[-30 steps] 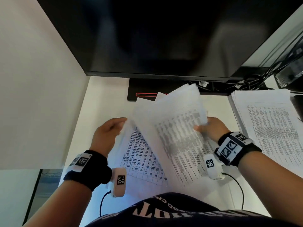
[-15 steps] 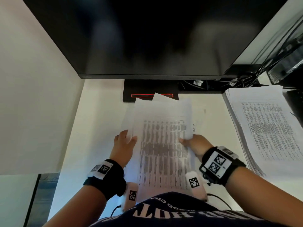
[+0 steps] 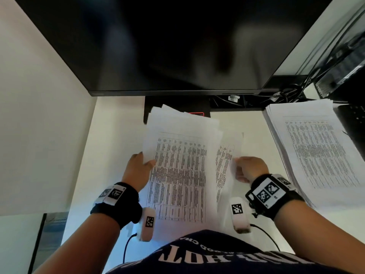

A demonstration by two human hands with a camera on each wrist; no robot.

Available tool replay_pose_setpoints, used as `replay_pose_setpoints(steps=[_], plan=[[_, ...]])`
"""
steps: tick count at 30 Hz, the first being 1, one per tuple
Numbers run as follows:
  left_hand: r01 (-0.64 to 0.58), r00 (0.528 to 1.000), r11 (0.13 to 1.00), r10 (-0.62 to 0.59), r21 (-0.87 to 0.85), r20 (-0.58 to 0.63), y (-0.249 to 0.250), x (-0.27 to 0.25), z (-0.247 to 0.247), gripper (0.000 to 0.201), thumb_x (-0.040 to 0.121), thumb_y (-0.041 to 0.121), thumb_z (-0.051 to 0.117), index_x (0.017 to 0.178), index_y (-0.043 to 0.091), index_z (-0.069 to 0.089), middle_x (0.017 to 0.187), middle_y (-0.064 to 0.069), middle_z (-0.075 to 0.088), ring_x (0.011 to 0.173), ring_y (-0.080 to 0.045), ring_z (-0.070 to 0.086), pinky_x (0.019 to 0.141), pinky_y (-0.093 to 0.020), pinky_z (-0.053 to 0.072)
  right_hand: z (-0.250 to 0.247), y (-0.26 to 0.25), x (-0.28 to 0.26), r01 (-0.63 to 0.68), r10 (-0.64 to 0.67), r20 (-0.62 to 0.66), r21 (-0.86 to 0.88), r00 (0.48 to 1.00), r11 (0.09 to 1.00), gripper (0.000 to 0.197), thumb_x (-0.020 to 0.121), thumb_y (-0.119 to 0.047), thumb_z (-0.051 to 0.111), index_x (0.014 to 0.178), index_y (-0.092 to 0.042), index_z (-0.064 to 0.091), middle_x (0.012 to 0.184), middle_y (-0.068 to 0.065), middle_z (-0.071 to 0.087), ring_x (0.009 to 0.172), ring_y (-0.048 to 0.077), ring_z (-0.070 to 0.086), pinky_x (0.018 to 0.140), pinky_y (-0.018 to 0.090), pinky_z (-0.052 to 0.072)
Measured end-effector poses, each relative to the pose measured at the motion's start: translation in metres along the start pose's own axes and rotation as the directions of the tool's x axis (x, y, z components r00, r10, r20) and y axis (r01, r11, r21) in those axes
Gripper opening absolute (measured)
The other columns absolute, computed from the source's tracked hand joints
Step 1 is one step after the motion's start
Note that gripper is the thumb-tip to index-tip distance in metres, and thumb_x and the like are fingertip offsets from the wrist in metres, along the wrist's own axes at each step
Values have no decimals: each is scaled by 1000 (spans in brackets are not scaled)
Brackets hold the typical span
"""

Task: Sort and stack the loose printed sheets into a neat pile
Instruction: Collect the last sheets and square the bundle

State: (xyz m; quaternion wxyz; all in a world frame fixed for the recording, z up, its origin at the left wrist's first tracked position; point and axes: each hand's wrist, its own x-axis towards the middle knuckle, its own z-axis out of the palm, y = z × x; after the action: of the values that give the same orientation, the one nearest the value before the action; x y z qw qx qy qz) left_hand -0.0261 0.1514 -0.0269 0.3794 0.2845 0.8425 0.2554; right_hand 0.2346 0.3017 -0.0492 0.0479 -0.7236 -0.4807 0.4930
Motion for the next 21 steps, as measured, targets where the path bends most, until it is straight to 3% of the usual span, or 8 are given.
replay_pose_setpoints(steps=[5, 9, 12, 14, 16, 18, 19, 21], plan=[[-12, 994, 997, 20, -77, 112, 14, 6, 20, 28, 92, 27, 53, 115, 11, 50, 115, -8, 56, 102, -28, 57, 89, -38, 46, 15, -16, -11, 96, -88, 48, -190, 995, 977, 29, 97, -17, 39, 90, 2, 60, 103, 21, 62, 89, 32, 59, 85, 39, 50], [13, 997, 963, 7, -268, 74, 24, 1, 30, 42, 95, 6, 50, 130, 20, 31, 101, -4, 61, 81, -18, 58, 63, -22, 44, 21, -20, -14, 122, -124, -1, -146, 992, 982, 42, 99, -32, 39, 122, 1, 51, 121, 19, 58, 103, 31, 55, 84, 34, 42], [-5, 998, 927, 30, -374, 61, 20, -4, 31, 61, 95, 1, 49, 143, 28, 24, 111, -5, 62, 99, -22, 61, 78, -26, 46, 19, -17, -15, 97, -96, -17, 40, 995, 995, 54, 92, -37, 55, 132, -5, 41, 124, 13, 57, 108, 31, 55, 89, 37, 46], [-45, 997, 936, 62, -349, 37, 17, -6, 29, 43, 95, 4, 48, 132, 25, 43, 113, 0, 64, 110, -23, 61, 93, -33, 45, 14, -19, -17, 117, -115, 26, -51, 993, 992, 49, 92, -28, 56, 130, -2, 40, 123, 11, 56, 111, 31, 55, 95, 38, 45], [-94, 995, 933, 100, -346, 1, 19, -11, 22, 26, 96, 7, 47, 112, 26, 54, 110, 2, 67, 110, -22, 61, 99, -39, 45, 7, -26, -25, 175, -171, 41, -118, 984, 977, 31, 95, -22, 50, 118, -2, 46, 111, 10, 54, 102, 28, 53, 88, 35, 44], [-163, 986, 906, 159, -390, -42, 27, -17, 11, 21, 97, 11, 45, 104, 28, 55, 107, 2, 67, 102, -19, 62, 97, -41, 47, -2, -36, -36, 275, -275, 33, 3, 961, 961, 17, 96, -17, 47, 111, -8, 50, 108, 7, 57, 101, 24, 53, 92, 38, 44], [-219, 976, 893, 204, -393, -80, 33, -20, 5, 17, 98, 13, 44, 104, 26, 53, 105, 2, 66, 96, -16, 62, 95, -39, 49, -6, -42, -44, 336, -339, 13, 109, 941, 936, 19, 96, -15, 47, 114, -12, 52, 112, 5, 60, 105, 23, 55, 96, 38, 43], [-357, 933, 864, 310, -355, -183, 51, -28, -8, 14, 100, 14, 42, 109, 23, 47, 98, 7, 62, 85, 0, 59, 86, -19, 49, -14, -58, -64, 488, -488, -71, 255, 870, 835, 29, 97, -11, 45, 124, -19, 51, 120, 0, 61, 112, 16, 55, 101, 33, 41]])
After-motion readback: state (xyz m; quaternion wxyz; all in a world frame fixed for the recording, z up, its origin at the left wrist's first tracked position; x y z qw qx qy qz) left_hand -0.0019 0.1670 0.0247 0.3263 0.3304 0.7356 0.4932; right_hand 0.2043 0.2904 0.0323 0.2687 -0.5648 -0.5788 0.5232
